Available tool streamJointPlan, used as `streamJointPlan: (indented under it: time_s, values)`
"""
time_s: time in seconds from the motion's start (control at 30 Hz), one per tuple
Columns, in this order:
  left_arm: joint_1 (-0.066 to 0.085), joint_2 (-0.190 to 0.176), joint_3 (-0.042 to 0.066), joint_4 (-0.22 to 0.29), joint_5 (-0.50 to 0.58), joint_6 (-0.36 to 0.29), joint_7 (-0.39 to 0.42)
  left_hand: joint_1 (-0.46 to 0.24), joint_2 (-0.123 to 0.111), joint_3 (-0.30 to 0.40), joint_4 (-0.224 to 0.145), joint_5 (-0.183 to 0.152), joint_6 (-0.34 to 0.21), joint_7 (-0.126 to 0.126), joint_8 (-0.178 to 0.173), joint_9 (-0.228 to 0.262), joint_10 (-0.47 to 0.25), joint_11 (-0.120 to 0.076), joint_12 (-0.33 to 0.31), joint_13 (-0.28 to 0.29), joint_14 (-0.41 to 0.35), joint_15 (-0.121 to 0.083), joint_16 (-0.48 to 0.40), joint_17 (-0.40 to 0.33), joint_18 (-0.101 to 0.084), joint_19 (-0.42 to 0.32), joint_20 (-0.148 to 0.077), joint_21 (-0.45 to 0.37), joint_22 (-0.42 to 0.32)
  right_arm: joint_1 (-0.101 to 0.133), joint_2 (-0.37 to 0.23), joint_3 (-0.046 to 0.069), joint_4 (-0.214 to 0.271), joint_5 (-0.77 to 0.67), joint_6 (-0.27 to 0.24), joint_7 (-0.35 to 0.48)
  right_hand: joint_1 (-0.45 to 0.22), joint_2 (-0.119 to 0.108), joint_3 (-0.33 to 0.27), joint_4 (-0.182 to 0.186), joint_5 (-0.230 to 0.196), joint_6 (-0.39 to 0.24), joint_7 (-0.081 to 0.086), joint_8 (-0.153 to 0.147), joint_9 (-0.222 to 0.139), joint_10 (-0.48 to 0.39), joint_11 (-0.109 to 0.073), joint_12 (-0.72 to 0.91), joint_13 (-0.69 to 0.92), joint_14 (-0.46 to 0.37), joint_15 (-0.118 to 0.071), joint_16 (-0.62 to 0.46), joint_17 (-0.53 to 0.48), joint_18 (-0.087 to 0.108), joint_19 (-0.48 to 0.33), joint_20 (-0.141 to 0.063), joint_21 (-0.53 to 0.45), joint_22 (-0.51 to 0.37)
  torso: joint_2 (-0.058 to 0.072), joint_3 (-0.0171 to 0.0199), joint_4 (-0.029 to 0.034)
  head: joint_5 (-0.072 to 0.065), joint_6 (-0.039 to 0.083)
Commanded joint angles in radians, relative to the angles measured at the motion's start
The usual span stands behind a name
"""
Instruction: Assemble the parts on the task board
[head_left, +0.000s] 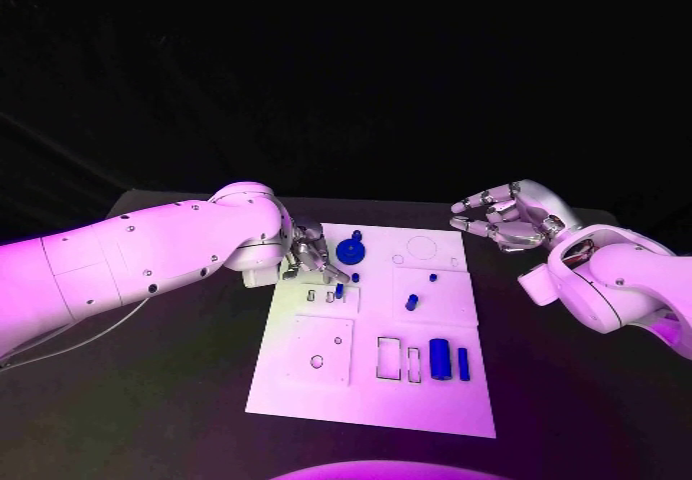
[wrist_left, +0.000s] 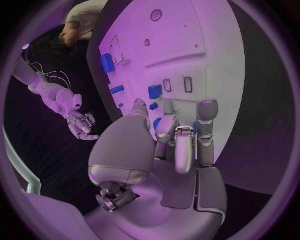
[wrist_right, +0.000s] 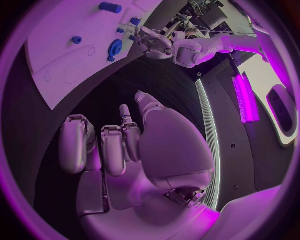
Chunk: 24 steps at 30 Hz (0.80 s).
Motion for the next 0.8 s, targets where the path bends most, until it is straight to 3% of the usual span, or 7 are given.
streamJointPlan:
  time_s: [0.03,0.8]
  values:
    - [0.001,0.006,0.0,0.002,0.007,0.029,-0.008,0.005,0.005,-0.007,-0.002,-0.006,0.006,0.0,0.006,0.002,0.004,0.0,0.006,0.003,0.089,0.0,0.006,0.211,-0.013,0.005,0.0,0.005,0.003,-0.001,0.003,0.0,-0.003,-0.01,0.011,-0.004,-0.008,-0.005,-0.003,0.0,0.002,-0.008,0.002,-0.004,-0.001,-0.006,-0.002,-0.005,0.101,0.06,0.003,-0.005,0.137,0.016,-0.006,-0.001,-0.005,0.053,0.0,0.0007,0.0002,0.002,-0.001]
    - [-0.001,0.028,-0.002,-0.012,0.01,0.059,-0.007,0.011,0.018,-0.007,-0.003,-0.006,0.009,-0.002,0.012,0.005,0.003,-0.002,0.014,0.009,0.089,-0.001,0.008,0.213,-0.014,0.006,-0.001,0.012,0.01,-0.002,0.013,0.0,-0.003,-0.019,0.02,-0.011,-0.011,-0.004,-0.005,0.0,0.003,-0.009,0.002,-0.004,-0.001,-0.007,-0.002,-0.006,0.099,0.059,0.004,-0.007,0.135,0.016,-0.007,-0.001,-0.008,0.051,0.0,0.0005,0.0013,-0.005,0.0]
